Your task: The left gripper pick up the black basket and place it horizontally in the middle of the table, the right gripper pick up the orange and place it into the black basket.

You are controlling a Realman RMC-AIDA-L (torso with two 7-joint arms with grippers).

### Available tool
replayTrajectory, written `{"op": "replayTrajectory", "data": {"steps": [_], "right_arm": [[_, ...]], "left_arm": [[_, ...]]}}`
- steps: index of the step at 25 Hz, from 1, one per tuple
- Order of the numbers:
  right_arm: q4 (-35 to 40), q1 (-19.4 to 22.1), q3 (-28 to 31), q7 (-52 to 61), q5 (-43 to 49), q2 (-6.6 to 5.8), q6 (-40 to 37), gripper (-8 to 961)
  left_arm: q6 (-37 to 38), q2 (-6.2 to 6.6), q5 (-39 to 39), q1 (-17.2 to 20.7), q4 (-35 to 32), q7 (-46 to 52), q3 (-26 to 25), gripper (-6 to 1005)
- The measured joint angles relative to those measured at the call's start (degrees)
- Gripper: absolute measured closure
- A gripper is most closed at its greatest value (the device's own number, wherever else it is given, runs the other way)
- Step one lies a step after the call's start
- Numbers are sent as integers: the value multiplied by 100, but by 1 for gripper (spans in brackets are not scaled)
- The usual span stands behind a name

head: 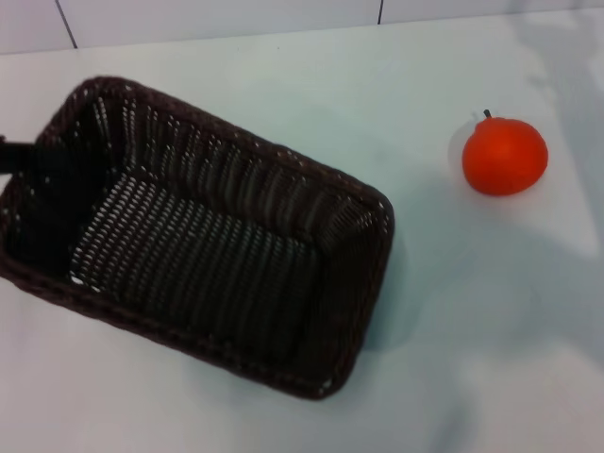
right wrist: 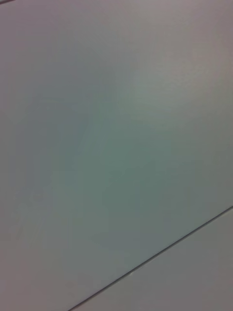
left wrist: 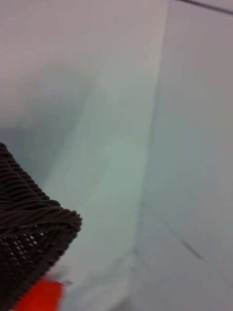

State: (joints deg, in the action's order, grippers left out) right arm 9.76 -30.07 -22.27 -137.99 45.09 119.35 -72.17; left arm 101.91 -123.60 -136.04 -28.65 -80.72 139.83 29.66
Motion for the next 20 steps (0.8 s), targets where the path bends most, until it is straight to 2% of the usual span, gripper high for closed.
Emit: {"op": "replayTrajectory", "data": {"steps": [5,11,16,20], "right_arm": [[22,-37,0,0,0,-8,58,8],[28,-89,-1,0,-41,-16,135,8],[29,-153,4,0,-44,-17,189,8],[35,-183,4,0,-45,-17,225,9]], "left_arm": [[-12,22,575,115,359,168,-671,815],[-71,1,903,282,568,310,-1121,815],[-471,-71,1396,556,929,376,-1281,815],[-999,-92,2036,868,1572,256,-1060,816]]}}
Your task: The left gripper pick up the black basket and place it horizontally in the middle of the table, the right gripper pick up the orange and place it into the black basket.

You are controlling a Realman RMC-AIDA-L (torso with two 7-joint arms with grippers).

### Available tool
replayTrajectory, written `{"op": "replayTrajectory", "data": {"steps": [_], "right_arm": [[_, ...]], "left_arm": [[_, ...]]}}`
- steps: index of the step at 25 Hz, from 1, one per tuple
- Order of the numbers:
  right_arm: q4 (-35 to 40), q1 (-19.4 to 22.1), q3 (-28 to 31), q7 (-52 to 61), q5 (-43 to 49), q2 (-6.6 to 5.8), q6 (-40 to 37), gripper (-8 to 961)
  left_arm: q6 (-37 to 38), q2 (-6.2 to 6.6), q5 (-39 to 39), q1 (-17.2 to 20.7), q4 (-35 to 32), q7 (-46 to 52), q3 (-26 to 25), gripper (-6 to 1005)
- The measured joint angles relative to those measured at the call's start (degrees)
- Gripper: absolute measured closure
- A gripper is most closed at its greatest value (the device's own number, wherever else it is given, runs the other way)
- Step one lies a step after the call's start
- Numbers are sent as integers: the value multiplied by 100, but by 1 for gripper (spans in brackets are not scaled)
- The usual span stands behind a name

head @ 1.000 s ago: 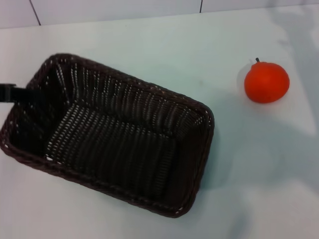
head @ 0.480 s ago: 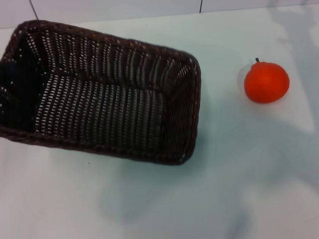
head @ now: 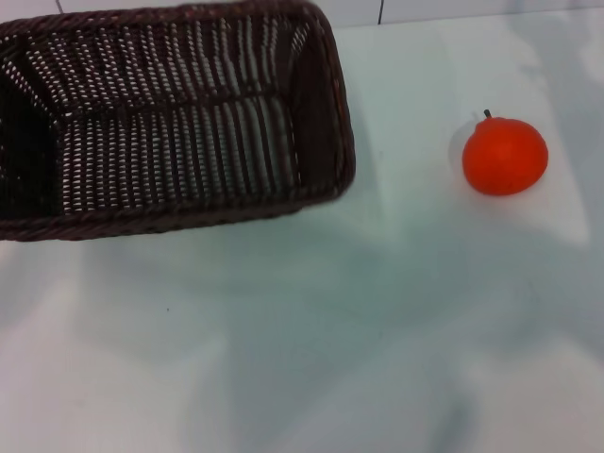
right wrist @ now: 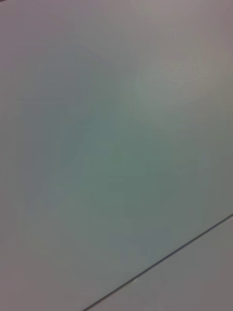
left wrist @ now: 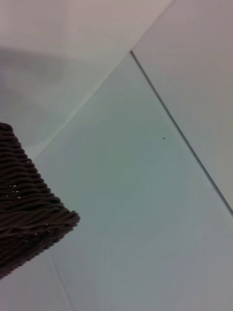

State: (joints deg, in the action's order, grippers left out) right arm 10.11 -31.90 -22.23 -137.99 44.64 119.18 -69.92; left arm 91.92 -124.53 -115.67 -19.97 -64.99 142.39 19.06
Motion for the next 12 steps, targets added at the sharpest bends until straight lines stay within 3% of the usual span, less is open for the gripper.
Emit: {"op": "replayTrajectory", "data": {"steps": [12], "right_arm": [[5,-45,0,62,1,-17,23,9]], "left_arm": [[-419,7,205,179,724,-408,205,815]]}}
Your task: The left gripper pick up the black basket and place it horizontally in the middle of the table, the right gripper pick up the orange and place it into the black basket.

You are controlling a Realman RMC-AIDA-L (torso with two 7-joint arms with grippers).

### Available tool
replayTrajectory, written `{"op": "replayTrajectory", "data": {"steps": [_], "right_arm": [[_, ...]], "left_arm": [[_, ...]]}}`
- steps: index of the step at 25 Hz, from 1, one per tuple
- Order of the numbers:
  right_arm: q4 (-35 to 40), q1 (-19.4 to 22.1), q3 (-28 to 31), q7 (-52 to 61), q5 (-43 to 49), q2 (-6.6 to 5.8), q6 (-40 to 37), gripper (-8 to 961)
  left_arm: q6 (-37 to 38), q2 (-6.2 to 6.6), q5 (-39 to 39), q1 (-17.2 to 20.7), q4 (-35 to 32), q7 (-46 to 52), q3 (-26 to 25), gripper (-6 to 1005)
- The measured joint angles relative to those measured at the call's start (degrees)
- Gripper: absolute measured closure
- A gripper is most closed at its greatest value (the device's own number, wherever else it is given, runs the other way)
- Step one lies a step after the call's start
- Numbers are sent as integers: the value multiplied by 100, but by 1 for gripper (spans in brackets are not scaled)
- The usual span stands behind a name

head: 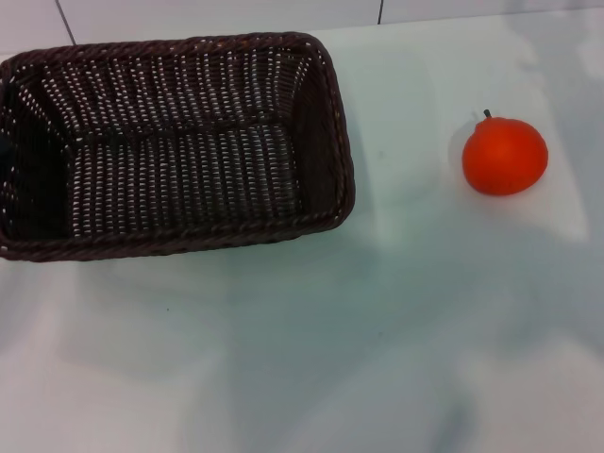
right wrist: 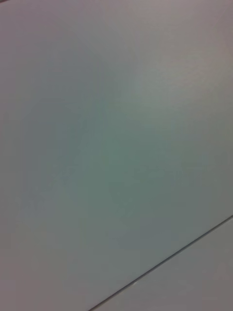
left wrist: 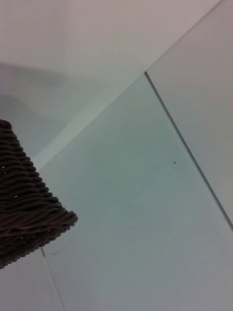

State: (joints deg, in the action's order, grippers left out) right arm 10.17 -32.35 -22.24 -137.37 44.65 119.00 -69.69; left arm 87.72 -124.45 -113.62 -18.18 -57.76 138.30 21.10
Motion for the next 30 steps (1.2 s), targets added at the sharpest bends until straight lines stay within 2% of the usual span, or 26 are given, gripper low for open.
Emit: {"op": "replayTrajectory", "data": {"steps": [18,21,27,30], "right_arm": [[3,-82,0,1,0,16,59,8],[3,-82,0,1,0,18,76,8],[2,-80,-58,26,21,8,84,9],[32,-72,-275,216,115,-69,109,9]], "left_arm": [[-136,6,140,40,654,-292,143,814],[-135,22,211,48,746,-285,132,738],[-62,44,218,109,749,-287,82,516],[-149,78,222,135,734,-494,-42,354]]}}
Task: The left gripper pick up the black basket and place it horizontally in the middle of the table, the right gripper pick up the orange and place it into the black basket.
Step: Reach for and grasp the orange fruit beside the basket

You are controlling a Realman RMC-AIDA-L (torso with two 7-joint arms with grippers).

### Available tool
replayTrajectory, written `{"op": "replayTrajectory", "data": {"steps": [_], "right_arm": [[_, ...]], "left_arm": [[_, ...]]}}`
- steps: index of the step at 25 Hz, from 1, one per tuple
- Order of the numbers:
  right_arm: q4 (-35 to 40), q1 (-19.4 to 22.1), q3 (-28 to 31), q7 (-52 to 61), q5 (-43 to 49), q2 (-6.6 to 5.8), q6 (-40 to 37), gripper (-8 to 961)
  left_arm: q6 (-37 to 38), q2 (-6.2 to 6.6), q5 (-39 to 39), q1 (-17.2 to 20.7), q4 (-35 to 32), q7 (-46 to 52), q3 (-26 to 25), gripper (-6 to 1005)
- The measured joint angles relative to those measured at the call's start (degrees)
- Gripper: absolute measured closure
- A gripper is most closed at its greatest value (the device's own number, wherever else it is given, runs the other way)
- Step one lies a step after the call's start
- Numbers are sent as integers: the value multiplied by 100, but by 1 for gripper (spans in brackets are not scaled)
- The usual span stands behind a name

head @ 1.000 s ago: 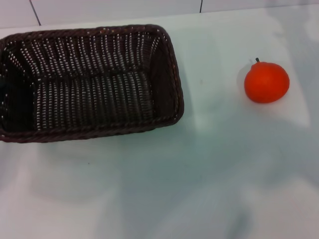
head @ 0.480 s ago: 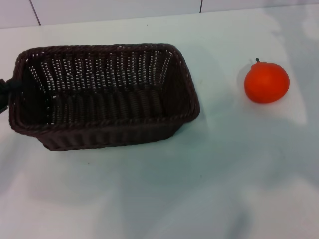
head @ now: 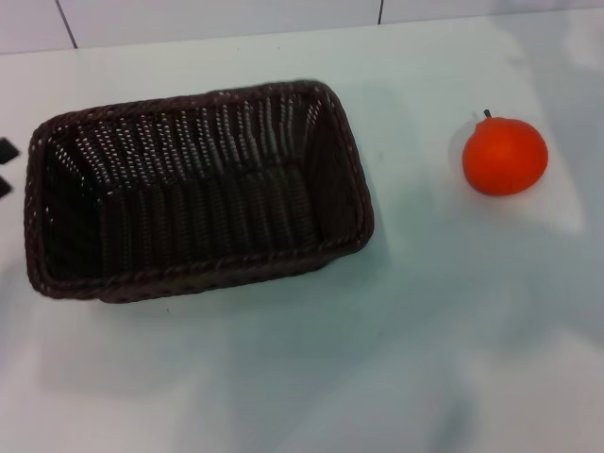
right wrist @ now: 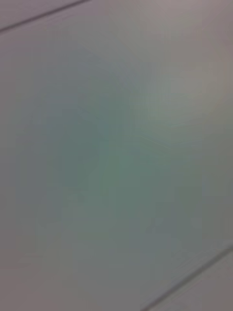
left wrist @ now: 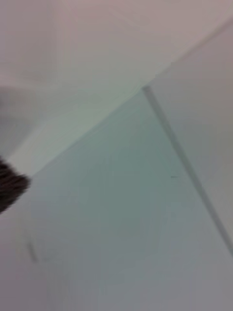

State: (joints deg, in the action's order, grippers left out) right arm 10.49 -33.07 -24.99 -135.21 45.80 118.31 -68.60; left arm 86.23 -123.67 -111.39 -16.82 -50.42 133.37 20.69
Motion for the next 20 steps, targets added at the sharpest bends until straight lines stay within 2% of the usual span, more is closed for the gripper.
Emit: {"op": "replayTrajectory", "data": {"steps": [1,6,7,8,9,11,13,14,15,18,20], "right_arm": [[69,16,-131,120,81,-36,22,9],[922,207,-803,1154,970,-214,186,9],[1348,278,-984,1849,1580,-328,255,9],[1348,278,-984,1849,1580,-328,255,9],[1584,299,-1048,2244,2005,-407,271,9],[2052,312,-1120,3139,2914,-566,217,9],[2721,313,-1138,4119,3936,-678,29,9],[3527,309,-1122,5091,4907,-715,-217,9],[3527,309,-1122,5091,4907,-715,-217,9],[4499,195,-1083,6338,6251,-776,-658,8],[4824,5,-1027,6893,7067,-844,-1150,8]], "left_arm": [[-41,27,12,-18,27,-286,-229,300],[-74,115,400,-54,248,-1567,-817,288],[-70,123,524,-47,300,-1783,-859,285],[-58,125,744,-35,380,-2170,-909,285],[-58,125,744,-35,380,-2170,-909,285],[-24,75,1486,1,698,-3448,-986,285],[32,39,1829,-4,894,-4096,-989,284],[85,26,2027,-25,1035,-4491,-988,284],[105,24,2106,-37,1096,-4651,-986,284],[191,22,2388,-100,1339,-5244,-981,284],[236,18,2527,-146,1448,-5521,-970,291]]}}
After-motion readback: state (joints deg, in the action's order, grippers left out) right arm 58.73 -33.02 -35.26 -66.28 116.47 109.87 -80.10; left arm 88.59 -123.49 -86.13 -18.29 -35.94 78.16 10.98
